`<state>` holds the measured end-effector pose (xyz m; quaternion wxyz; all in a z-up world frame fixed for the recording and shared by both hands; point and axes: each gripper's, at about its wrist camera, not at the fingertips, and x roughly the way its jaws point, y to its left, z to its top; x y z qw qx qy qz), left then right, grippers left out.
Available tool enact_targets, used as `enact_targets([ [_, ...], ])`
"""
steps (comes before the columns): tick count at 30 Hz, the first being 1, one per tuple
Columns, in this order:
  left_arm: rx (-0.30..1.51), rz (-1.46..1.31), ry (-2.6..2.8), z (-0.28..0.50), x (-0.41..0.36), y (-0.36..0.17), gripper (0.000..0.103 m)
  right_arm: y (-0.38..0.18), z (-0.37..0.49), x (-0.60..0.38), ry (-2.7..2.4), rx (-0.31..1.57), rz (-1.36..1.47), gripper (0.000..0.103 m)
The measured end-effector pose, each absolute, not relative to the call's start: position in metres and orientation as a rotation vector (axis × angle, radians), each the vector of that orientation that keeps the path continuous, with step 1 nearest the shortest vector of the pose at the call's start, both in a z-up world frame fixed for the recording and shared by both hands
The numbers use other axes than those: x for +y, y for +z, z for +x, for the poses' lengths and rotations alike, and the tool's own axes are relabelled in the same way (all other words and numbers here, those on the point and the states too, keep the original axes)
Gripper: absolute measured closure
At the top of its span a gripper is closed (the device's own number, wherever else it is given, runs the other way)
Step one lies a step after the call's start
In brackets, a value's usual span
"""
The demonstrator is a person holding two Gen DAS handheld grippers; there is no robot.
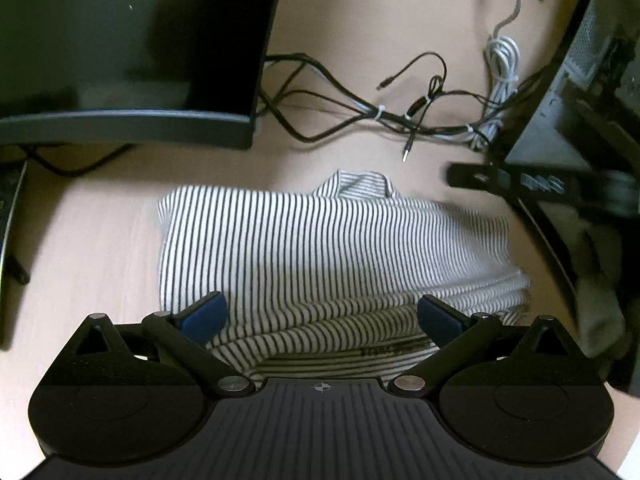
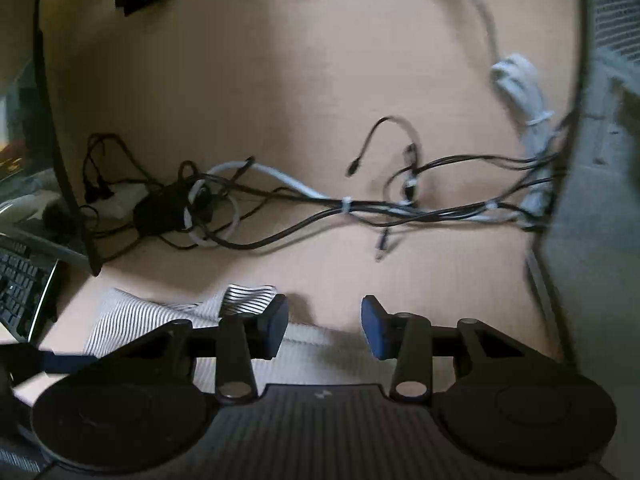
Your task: Fold clothes
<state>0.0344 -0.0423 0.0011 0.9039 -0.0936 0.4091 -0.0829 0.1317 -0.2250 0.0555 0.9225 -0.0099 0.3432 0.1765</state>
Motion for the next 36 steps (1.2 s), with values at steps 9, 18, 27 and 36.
enact_targets([
  [9, 0.854, -0.208, -0.181, 0.035, -0.041, -0.001, 0.0, 0.011, 0.18, -0.177, 0.457, 0.843, -0.068, 0.063],
  [18, 0.837, -0.251, -0.186, 0.033, -0.032, 0.004, 0.0, 0.01, 0.169, -0.17, 0.505, 0.834, -0.099, 0.099],
  [27, 0.735, -0.427, -0.172, -0.019, 0.028, 0.028, 0.0, 0.064, 0.065, -0.204, 0.651, 0.794, 0.042, 0.102],
  [36, 0.775, -0.358, -0.205, -0.024, 0.012, 0.039, 0.0, 0.037, 0.031, -0.218, 0.546, 0.837, 0.047, 0.102],
])
